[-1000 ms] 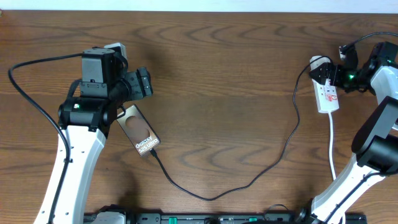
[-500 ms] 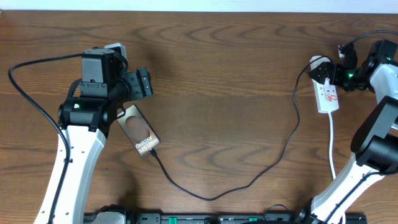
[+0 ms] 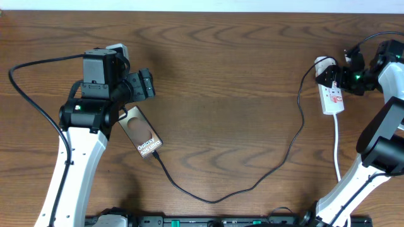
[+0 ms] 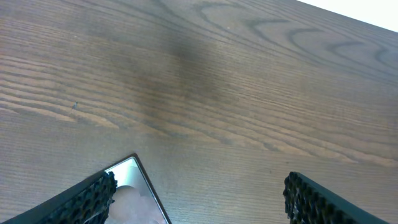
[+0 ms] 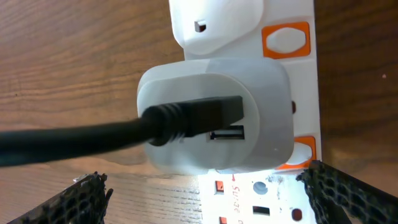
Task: Plug charger to phone and switch on socket
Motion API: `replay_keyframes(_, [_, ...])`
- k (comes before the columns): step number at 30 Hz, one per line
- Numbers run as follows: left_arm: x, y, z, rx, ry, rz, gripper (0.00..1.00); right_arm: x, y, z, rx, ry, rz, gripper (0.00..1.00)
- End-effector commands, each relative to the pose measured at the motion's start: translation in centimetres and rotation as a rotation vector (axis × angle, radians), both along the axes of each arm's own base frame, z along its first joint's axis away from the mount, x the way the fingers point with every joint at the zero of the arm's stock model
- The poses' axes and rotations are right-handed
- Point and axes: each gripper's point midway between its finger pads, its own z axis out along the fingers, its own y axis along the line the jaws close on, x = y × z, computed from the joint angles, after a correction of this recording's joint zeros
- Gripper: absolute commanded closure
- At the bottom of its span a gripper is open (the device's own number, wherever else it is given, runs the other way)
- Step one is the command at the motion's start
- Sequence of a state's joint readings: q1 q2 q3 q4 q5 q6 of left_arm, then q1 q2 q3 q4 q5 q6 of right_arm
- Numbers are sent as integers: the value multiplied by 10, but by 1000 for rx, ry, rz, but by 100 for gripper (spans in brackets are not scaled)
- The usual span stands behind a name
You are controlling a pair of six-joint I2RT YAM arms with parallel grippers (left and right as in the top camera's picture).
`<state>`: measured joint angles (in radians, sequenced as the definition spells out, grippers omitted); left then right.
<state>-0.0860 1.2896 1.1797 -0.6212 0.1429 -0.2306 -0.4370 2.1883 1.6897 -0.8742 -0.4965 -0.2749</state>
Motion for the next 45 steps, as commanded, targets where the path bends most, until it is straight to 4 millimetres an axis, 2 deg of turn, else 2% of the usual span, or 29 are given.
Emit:
replay_keyframes(1, [3,2,8,22,-23,-1,12,7,10,-3,29,-37,63,1])
replay_keyframes(6, [3,2,8,22,-23,-1,12,11,16,2,68,-66,74,1])
replay_keyframes(31, [2,2,8,22,-22,-2,11,5,20,0,112,-18,22,1])
replay_keyframes(45, [2,2,8,22,-22,-1,12,8,39,-3,115,-11,52,1])
